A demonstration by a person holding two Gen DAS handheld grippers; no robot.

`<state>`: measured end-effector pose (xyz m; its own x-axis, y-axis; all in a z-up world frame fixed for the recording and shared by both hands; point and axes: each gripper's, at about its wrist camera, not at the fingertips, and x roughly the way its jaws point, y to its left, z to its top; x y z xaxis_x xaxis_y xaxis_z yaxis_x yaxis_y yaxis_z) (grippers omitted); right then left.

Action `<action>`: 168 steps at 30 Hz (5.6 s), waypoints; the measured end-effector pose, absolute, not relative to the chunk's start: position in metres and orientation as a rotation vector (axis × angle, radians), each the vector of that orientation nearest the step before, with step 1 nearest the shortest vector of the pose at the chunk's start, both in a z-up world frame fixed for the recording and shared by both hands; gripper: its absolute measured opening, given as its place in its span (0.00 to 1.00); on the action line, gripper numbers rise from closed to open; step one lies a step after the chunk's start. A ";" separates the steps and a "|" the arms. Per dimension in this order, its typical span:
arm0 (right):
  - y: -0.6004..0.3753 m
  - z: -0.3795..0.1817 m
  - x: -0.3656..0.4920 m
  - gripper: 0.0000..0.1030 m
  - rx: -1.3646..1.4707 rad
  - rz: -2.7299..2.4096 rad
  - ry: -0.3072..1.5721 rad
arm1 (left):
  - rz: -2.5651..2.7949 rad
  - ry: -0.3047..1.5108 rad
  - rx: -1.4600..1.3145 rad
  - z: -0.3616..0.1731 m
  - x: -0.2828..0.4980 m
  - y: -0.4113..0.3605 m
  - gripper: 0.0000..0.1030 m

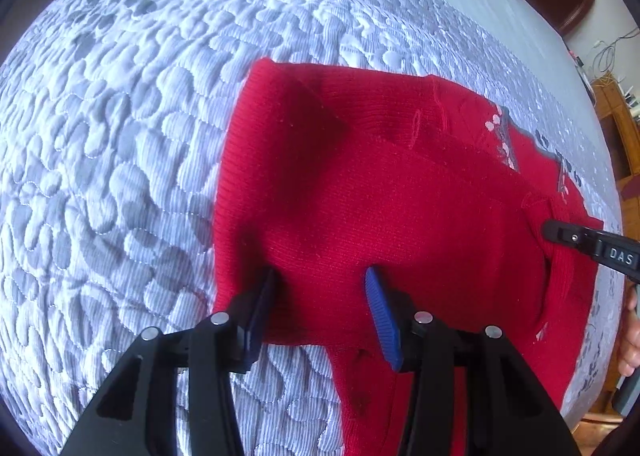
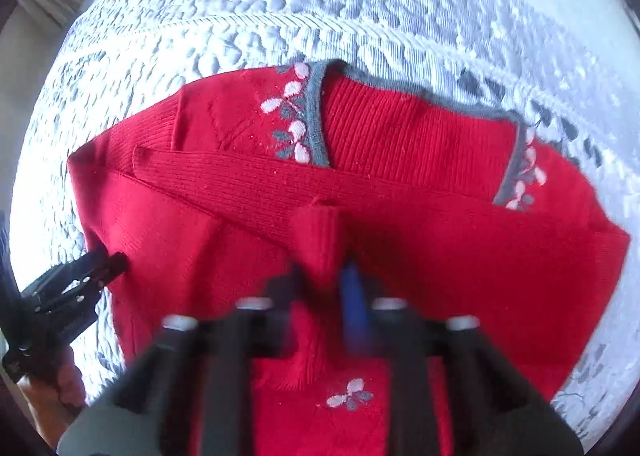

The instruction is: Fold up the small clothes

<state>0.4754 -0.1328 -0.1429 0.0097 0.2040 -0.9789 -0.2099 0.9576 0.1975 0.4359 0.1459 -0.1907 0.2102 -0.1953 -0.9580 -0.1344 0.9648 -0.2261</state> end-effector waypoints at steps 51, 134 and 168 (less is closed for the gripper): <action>-0.384 -0.154 0.434 0.28 0.220 0.217 1.415 | 0.206 1.239 0.084 -0.183 0.455 0.095 0.55; -0.365 -0.148 0.052 0.13 0.392 0.426 1.556 | -0.168 1.402 -0.169 -0.156 0.065 0.100 0.21; -0.402 -0.149 0.293 0.44 0.562 0.351 1.477 | -0.171 1.333 -0.694 -0.176 0.303 0.151 0.15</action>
<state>0.2935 -0.4020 -0.1493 0.0781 0.5489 -0.8323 0.1154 0.8242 0.5544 0.3032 0.1512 -0.1761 0.2562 -0.4939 -0.8309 -0.2684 0.7895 -0.5520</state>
